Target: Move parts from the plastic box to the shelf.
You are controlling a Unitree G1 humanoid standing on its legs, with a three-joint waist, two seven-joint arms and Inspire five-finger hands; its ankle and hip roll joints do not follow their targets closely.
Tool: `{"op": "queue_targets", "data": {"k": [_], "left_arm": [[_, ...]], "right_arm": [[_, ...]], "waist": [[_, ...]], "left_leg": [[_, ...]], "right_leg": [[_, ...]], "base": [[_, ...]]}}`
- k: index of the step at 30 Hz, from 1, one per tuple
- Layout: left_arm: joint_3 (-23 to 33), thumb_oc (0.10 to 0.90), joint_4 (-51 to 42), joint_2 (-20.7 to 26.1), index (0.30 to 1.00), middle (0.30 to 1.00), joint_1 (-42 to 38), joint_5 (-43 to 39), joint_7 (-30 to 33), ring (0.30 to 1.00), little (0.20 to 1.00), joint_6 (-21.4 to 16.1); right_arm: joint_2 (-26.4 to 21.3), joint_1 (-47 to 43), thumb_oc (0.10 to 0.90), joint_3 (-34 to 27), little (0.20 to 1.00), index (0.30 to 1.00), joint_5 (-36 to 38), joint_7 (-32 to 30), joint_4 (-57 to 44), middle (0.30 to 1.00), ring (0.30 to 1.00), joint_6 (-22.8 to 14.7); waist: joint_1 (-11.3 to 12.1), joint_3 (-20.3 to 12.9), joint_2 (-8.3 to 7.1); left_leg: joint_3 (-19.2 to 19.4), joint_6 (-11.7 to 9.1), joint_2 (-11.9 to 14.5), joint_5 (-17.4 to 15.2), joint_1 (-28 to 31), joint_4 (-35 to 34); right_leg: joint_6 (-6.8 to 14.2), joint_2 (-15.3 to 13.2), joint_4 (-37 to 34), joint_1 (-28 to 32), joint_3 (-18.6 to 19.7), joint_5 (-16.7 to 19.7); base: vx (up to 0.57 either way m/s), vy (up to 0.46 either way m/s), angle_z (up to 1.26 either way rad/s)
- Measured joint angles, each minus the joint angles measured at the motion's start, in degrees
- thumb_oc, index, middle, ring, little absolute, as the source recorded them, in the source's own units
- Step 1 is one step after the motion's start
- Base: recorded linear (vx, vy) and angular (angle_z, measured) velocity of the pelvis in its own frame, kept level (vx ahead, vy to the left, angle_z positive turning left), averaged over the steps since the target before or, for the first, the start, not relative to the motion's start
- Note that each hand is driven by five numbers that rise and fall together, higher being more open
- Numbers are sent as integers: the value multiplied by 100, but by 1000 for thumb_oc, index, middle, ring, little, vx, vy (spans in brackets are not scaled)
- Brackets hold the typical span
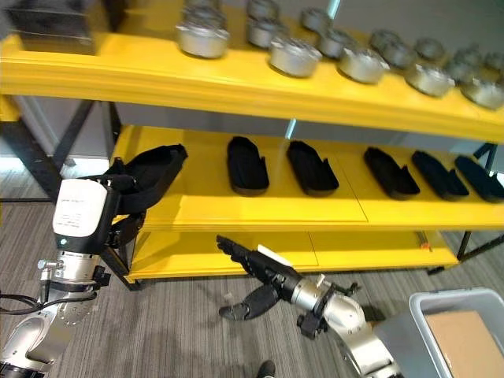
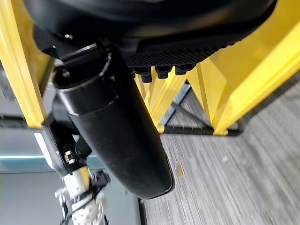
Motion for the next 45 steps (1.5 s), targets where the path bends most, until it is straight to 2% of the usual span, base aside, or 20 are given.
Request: {"op": "queue_targets", "data": {"k": [1,2,6,10,11,17,23,28,33,34,35,36,37,38,39,40,41,43,44,45], "left_arm": [[-14,400,-2,-103,300,300,0,-5,1,300,300,5],[-14,400,-4,-180,300,300,-21,-35,6,300,300,8],[-265,400,115,-353,300,300,-303,-212,30,300,300,21],[-346,400,126,-343,300,300,-386,-209,35,300,300,77],[-357,400,166,-343,300,300,-415,-211,58,300,300,113],[-356,400,226,-342,300,300,-426,-229,80,300,300,294],[-310,400,346,-340,300,300,-412,-582,184,300,300,514],[-248,400,351,-361,300,300,-221,-658,190,300,300,575],[-92,400,425,-368,300,300,-150,-652,192,300,300,718],[-266,400,578,-382,300,300,-361,-652,196,300,300,744],[-615,400,828,-399,300,300,-748,-655,204,300,300,787],[-759,400,772,-385,300,300,-748,-648,211,300,300,804],[-774,400,660,-379,300,300,-639,-644,303,300,300,798],[-776,400,656,-370,300,300,-621,-643,389,300,300,808],[-775,400,668,-351,300,300,-628,-641,432,300,300,823],[-775,400,688,-346,300,300,-631,-612,439,300,300,820],[-774,400,695,-345,300,300,-635,-603,438,300,300,810],[-746,400,736,-340,300,300,-547,-603,439,300,300,816],[-552,400,739,-335,300,300,-374,-600,446,300,300,829],[-483,400,780,-334,300,300,-372,-601,424,300,300,843]], "right_arm": [[-216,-64,900,-13,1000,1000,-2,32,27,1000,1000,39],[-345,-68,900,-27,1000,1000,-13,45,47,1000,1000,39],[-760,-100,900,-62,1000,1000,-209,161,422,1000,1000,26],[-946,-158,900,-13,1000,1000,-131,349,-62,1000,1000,-46],[-908,-394,900,150,1000,1000,100,352,-163,1000,1000,-99],[-851,-555,900,332,1000,1000,149,396,-97,1000,1000,-109],[-794,-553,900,337,1000,1000,321,742,-582,1000,1000,-229],[-704,-556,900,351,1000,1000,569,688,-710,1000,1000,-225],[-775,-535,900,338,1000,1000,560,772,-930,1000,1000,-228],[-818,-523,900,338,1000,1000,515,783,-937,1000,1000,-204],[-837,-478,900,324,1000,1000,465,794,-943,1000,1000,-176],[-893,-512,900,359,1000,1000,468,825,-960,1000,1000,-177],[-906,-609,900,403,1000,1000,470,846,-975,1000,1000,-186],[-890,-696,900,450,1000,1000,471,822,-963,1000,1000,-191],[-870,-816,900,599,1000,1000,457,706,-889,1000,1000,-192],[-833,-898,900,755,1000,1000,452,627,-752,1000,1000,-196],[-796,-863,900,779,1000,1000,449,591,-658,1000,1000,-196],[-854,-634,900,767,1000,1000,346,506,-627,1000,1000,-205],[-989,-586,900,769,1000,1000,352,528,-625,1000,1000,-277],[-980,-513,900,701,1000,1000,365,536,-632,1000,1000,-286]], "waist": [[-21,-8,156],[-47,-8,198],[-122,6,234],[-97,21,250],[-79,33,256],[45,110,358],[85,130,391],[115,179,456],[89,282,542],[55,294,523],[-133,334,417],[-123,334,464],[73,354,542],[150,363,635],[187,377,654],[270,391,647],[281,426,624],[318,449,581],[411,444,539],[356,440,499]], "left_leg": [[13,-80,192,72,2,1],[5,-98,319,117,-13,4],[-83,-101,722,165,-210,400],[-174,-100,859,165,-374,494],[-202,-100,839,165,-408,500],[-319,-23,683,103,-448,503],[-445,-17,688,97,-491,569],[-478,-44,723,115,-482,569],[-400,-129,755,249,-633,756],[-76,-193,743,546,-876,1022],[372,-328,823,1046,-1386,1553],[572,-306,917,1171,-1584,1820],[623,-305,987,1067,-1646,1792],[471,-371,926,919,-1725,1608],[68,-444,734,717,-1759,1227],[-66,-433,537,721,-1704,620],[77,-400,508,754,-1723,280],[40,-281,596,885,-1784,120],[-511,-229,552,919,-1752,26],[-260,42,553,819,-1693,247]], "right_leg": [[-127,200,1,-8,15,-113],[-190,304,3,15,19,-198],[-384,575,531,-56,-111,-722],[-459,530,1301,-409,-212,-1163],[-458,421,1691,-600,-217,-1344],[-357,116,2292,-781,-210,-1706],[-457,26,2692,-879,-234,-1907],[-520,9,2922,-948,-268,-2062],[-559,1,3210,-1037,-333,-2242],[-553,-25,3090,-930,-457,-2312],[-727,56,2783,-731,-366,-2369],[-793,145,2639,-620,-464,-2276],[-795,282,2541,-583,-386,-2286],[-879,417,2437,-565,-380,-2187],[-930,478,2294,-567,-339,-2139],[-908,583,2111,-541,-197,-2101],[-911,669,1946,-425,-181,-2048],[-892,845,1858,-222,-49,-2002],[-894,904,1923,-256,327,-2076],[-827,821,1935,-219,364,-2059]], "base": [[81,-158,8],[68,-129,-4],[53,-162,18],[32,-90,20],[33,-40,13],[50,-17,17],[105,-33,7],[52,-104,3],[56,-134,12],[95,-142,151],[112,-104,187],[117,48,125],[205,81,20],[321,154,-25],[185,127,-30],[170,171,-32],[82,160,-33],[186,254,-68],[193,272,-143],[195,263,-128]]}}
